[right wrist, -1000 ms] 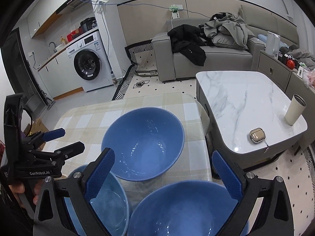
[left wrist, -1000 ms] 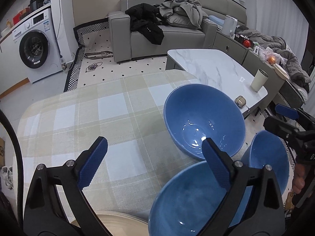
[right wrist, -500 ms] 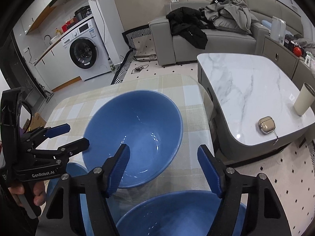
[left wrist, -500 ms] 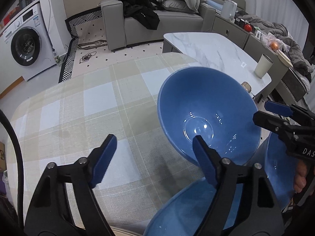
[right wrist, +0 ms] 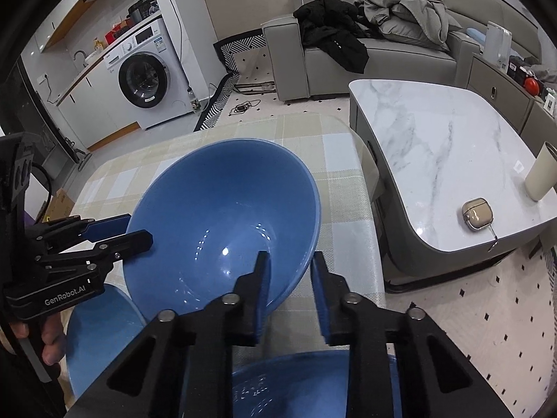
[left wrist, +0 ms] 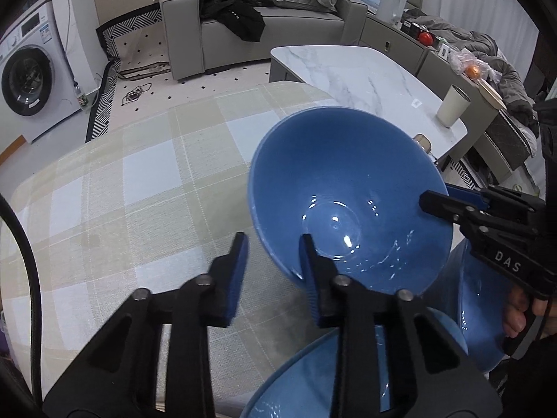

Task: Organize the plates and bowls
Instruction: 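Close the left tool on a blue bowl rim while the right tool grips another bowl rim, then lift and carry the gripped blue bowls with both tools toward the other bowls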

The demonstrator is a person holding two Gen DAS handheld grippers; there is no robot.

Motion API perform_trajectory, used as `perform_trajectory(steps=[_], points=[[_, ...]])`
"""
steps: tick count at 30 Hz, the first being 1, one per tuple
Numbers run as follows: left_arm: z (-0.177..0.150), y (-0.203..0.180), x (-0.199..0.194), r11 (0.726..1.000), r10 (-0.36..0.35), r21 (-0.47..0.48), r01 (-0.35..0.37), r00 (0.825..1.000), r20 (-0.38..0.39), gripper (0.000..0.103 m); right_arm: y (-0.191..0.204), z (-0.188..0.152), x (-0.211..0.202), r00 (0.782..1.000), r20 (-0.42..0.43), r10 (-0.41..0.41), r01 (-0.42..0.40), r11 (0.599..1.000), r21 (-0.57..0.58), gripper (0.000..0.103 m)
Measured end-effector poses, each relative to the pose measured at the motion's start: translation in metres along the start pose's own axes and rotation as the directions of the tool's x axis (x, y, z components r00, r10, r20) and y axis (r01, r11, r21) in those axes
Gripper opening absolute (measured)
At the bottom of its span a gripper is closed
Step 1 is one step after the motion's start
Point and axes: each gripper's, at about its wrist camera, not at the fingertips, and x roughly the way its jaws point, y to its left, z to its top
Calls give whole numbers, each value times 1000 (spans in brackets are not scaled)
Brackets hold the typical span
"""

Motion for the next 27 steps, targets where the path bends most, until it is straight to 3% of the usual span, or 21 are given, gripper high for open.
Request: perform_trajectory(steps=[14,27], points=[[3,-7,-12,999,44,14,-45,998,40,18,8,-1,-2,999,25,-24,24,1000,-15,21],[6,-15,-50,1000,27,4,-28,994,105,18,13,0,-34,994,103,-29,32,999,-26,21]])
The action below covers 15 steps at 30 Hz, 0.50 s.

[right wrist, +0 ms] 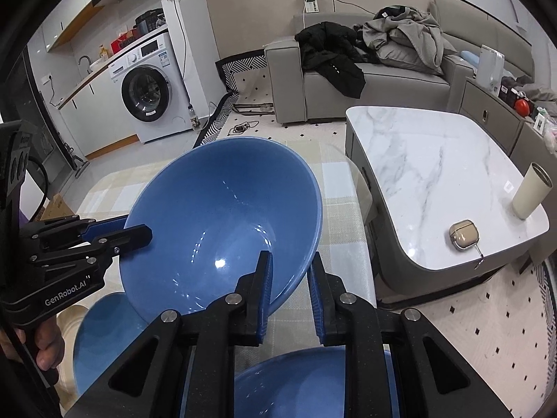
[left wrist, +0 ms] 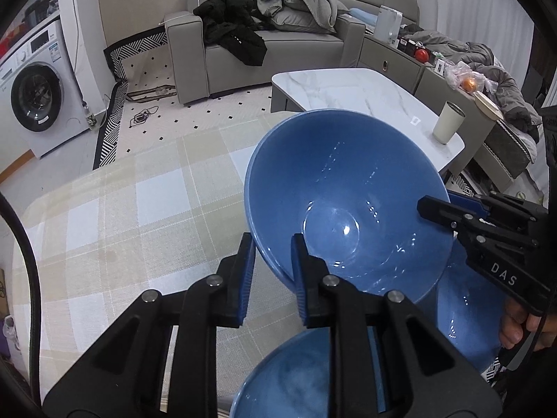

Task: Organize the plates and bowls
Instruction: 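Lift and carry the gripped blue bowls with both tools toward the other bowls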

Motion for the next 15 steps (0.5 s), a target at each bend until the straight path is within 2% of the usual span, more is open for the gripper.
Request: perform_trajectory(steps=[15], points=[[-11,-22,-71,1000,-8,21,6,997,74,18,15,-3,-60,997,77,-6,7,1000,-12,21]])
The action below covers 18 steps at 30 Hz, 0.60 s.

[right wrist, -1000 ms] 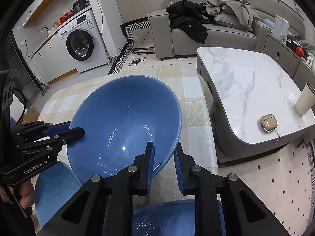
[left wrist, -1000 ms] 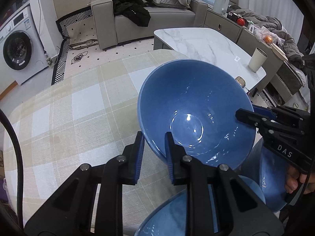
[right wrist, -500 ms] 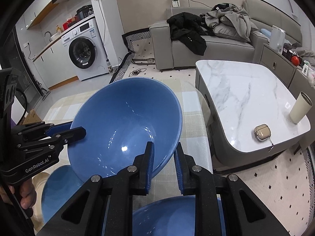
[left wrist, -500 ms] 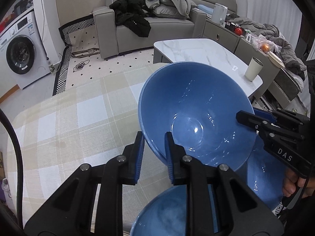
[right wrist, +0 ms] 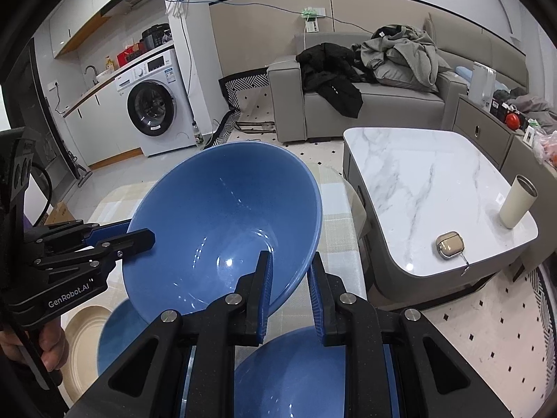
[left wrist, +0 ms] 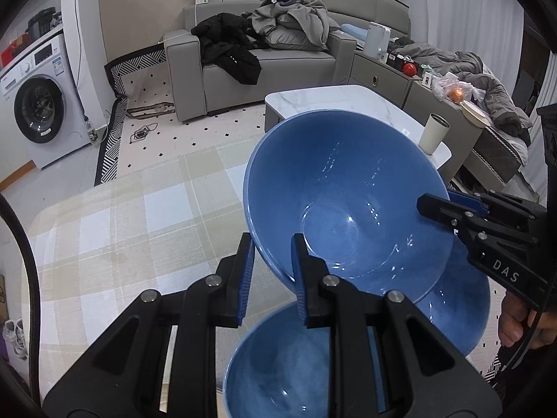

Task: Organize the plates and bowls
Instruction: 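Lift and carry the gripped blue bowls with both tools toward the other bowls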

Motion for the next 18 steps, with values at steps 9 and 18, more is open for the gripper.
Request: perform_trajectory(steps=[9,18], points=[[-12,-16,-52,1000,7,14,-8,999,45,18,14,-5,-38,999,51,1,0,1000,-16,21],[-27,-30,-97,999,15,29,-17,997,75,18,29,-13,-72,996,88,11,-9,1000,-21,21]])
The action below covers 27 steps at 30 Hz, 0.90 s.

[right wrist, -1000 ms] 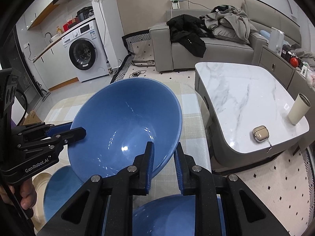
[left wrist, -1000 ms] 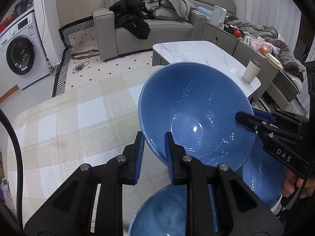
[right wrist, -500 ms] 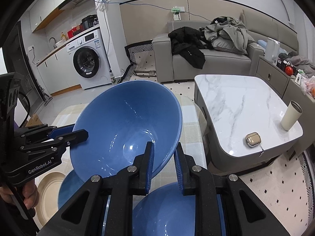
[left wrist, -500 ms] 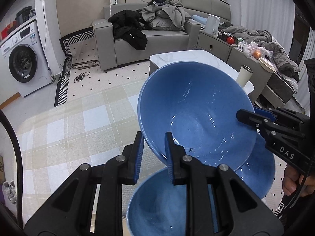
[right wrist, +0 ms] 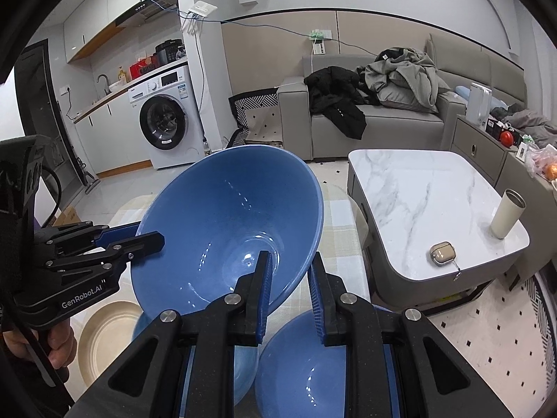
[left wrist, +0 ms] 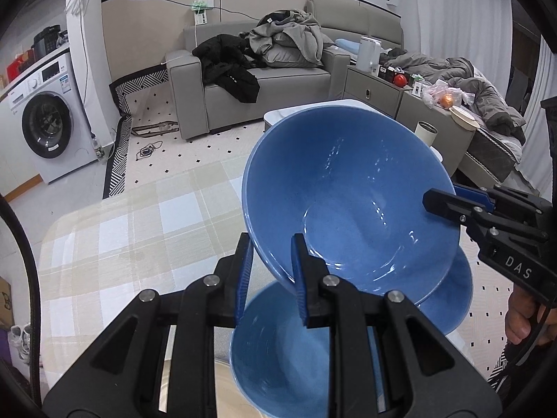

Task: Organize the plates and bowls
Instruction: 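Lift and carry the gripped blue bowls with both tools toward the other bowls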

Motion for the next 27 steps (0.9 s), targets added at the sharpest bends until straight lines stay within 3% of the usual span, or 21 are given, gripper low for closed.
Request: perform_trajectory(steps=[11,27], points=[[-19,-1,-40,1000,-7,-1,7,1000,14,18,21,-11,-27,1000,24,16,-16,1000,-3,21],[-55,5,-45,1000,-8,-4,8,1000,-12,18,39,-38,-29,999,6,38,-38,999,18,22]])
